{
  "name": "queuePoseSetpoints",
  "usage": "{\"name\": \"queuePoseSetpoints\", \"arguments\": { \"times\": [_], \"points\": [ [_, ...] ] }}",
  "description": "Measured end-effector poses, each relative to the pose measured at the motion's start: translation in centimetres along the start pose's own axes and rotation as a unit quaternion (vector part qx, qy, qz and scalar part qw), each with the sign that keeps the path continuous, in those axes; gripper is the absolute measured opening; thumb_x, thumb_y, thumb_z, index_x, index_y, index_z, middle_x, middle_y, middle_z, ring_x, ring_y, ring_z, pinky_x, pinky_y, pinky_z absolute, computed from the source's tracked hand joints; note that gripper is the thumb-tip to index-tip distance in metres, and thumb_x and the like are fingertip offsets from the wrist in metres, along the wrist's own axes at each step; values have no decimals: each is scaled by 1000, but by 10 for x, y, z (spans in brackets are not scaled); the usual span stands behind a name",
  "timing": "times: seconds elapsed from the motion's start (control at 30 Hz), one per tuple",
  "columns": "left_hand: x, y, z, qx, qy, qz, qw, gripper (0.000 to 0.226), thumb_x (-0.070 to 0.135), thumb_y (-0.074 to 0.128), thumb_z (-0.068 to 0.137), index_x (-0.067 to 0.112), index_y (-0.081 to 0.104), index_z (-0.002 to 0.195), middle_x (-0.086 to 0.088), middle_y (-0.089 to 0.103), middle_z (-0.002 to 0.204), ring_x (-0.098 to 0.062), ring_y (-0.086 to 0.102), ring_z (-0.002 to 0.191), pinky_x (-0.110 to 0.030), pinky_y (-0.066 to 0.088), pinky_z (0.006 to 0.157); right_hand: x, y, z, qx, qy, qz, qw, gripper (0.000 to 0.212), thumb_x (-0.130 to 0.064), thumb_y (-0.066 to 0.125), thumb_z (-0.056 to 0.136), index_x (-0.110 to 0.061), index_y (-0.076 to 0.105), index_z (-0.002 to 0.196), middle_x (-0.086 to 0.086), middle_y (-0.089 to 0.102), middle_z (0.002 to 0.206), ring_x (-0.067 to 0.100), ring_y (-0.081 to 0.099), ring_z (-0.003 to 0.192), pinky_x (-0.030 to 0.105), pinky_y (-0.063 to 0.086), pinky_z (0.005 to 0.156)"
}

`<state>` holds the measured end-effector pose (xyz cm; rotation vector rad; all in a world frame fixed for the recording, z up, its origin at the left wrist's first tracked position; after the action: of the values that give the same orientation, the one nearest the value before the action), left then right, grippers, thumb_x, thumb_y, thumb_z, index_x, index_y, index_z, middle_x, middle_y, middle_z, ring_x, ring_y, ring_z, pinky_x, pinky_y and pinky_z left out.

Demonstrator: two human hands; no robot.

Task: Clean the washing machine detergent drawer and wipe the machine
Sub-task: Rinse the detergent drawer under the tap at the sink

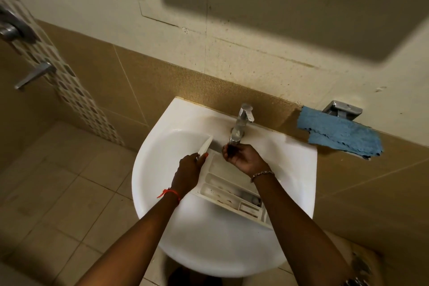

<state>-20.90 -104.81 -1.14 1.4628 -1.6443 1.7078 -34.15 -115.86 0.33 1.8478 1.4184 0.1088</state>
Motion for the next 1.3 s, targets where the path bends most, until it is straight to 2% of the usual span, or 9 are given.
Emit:
{"name": "queuePoseSetpoints", "arguments": {
  "times": [0.13,0.23,0.43,0.7,0.9,1.03,1.1,1.23,1.3],
  "points": [
    [0,0,0,1,-8,1,1000,50,40,40,96,-3,64,98,-21,65,93,-32,59,84,-40,46,76,14,-6,-2,-42,47,-77,995,40,-5,28,95,-6,54,65,7,56,56,15,54,46,18,43,44],
    [1,0,0,7,-6,5,1000,50,39,41,96,-4,64,94,-22,65,89,-30,57,78,-37,44,71,24,0,-14,-57,49,-252,965,32,-4,32,95,-2,54,73,9,61,58,18,59,51,25,49,52],
    [1,0,-1,8,-6,-9,1000,49,38,42,96,-5,63,91,-22,64,85,-30,56,75,-39,45,70,51,6,-24,-12,-113,-689,716,23,-5,57,82,15,60,71,27,62,73,19,52,58,26,41,59],
    [2,-1,-2,18,9,-17,1000,48,37,43,96,-7,64,90,-25,64,84,-37,57,77,-43,47,73,69,-35,-48,11,-135,-777,615,32,-11,42,94,0,59,119,20,60,115,31,59,101,22,40,73],
    [2,-2,-2,15,7,-23,1000,48,36,43,96,-7,64,93,-24,65,86,-30,56,73,-31,43,66,55,-62,-60,28,-89,-894,437,37,-17,43,94,-7,47,129,15,47,128,29,51,115,33,42,93],
    [3,-1,-3,18,9,-23,1000,46,35,43,97,-6,65,97,-22,66,90,-32,60,80,-33,44,70,45,-45,-65,86,-104,-899,416,32,-16,42,93,-3,49,121,14,51,123,30,54,111,31,44,86],
    [2,0,-2,20,7,-22,1000,46,36,43,96,-4,65,95,-22,66,90,-35,60,82,-39,47,74,32,-30,-60,130,-154,-859,471,28,-12,46,89,4,55,110,18,58,111,32,59,103,31,46,81],
    [1,0,-2,27,4,-26,999,48,38,43,96,-4,66,96,-22,67,90,-36,60,83,-44,48,79,1,-5,-46,134,-173,-488,845,16,-1,53,86,10,64,82,19,62,71,29,60,64,28,53,59],
    [2,0,-2,29,8,-21,999,47,36,44,96,-5,65,94,-22,66,88,-36,60,82,-43,46,76,-7,1,-36,89,-108,-246,959,19,-1,45,91,8,60,83,21,62,72,29,60,67,32,56,58]
  ]
}}
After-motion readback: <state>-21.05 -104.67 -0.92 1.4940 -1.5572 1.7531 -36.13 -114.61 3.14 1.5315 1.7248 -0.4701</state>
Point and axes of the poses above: each hand's wrist, its own z-axis towards the middle knuckle, its own y-axis out of the palm, x = y × z, the point moved 1 cm from there along z, towards the middle knuckle
